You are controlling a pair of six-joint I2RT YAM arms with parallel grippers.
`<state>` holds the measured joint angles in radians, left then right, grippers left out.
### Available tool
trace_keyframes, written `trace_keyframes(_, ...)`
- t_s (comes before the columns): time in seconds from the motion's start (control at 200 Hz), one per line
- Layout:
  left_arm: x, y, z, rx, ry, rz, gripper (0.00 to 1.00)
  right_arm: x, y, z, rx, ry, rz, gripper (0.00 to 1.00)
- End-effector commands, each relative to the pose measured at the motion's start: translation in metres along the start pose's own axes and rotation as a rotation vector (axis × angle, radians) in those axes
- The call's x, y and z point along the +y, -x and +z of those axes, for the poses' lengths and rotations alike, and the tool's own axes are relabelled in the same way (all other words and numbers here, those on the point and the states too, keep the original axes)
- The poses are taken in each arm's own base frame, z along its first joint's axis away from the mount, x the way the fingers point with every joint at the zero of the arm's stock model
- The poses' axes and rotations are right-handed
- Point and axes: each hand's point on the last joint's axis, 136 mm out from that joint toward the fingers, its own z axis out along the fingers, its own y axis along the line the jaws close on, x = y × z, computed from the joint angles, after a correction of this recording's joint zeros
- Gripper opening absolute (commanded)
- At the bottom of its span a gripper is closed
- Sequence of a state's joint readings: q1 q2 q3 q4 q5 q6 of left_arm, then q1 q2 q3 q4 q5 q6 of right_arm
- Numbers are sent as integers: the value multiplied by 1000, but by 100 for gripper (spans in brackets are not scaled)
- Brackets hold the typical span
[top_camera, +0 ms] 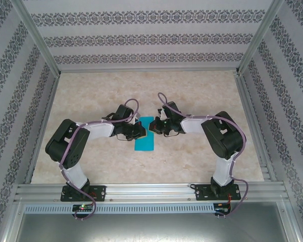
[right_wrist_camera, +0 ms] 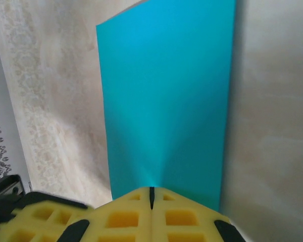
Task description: Fold a paper plane with a square sheet of paper (pick it up from the middle)
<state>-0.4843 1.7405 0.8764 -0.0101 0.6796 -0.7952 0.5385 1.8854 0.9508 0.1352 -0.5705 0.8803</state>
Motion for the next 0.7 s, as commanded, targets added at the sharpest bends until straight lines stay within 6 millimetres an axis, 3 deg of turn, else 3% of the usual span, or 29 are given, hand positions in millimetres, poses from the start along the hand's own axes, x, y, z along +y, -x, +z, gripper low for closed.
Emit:
trace_keyframes(0.0,-23,-2,2,-2,-70,22,0,-4,1,1,30,-6,-24,0)
trace_keyframes(0.35,-36,-18,31,41,-104,14,0,-11,-1,-1,35,3,-20,0)
trace_keyframes(0.694,2,-24,43,30,30,-27,0,-16,-5,-1,49,11,-20,0)
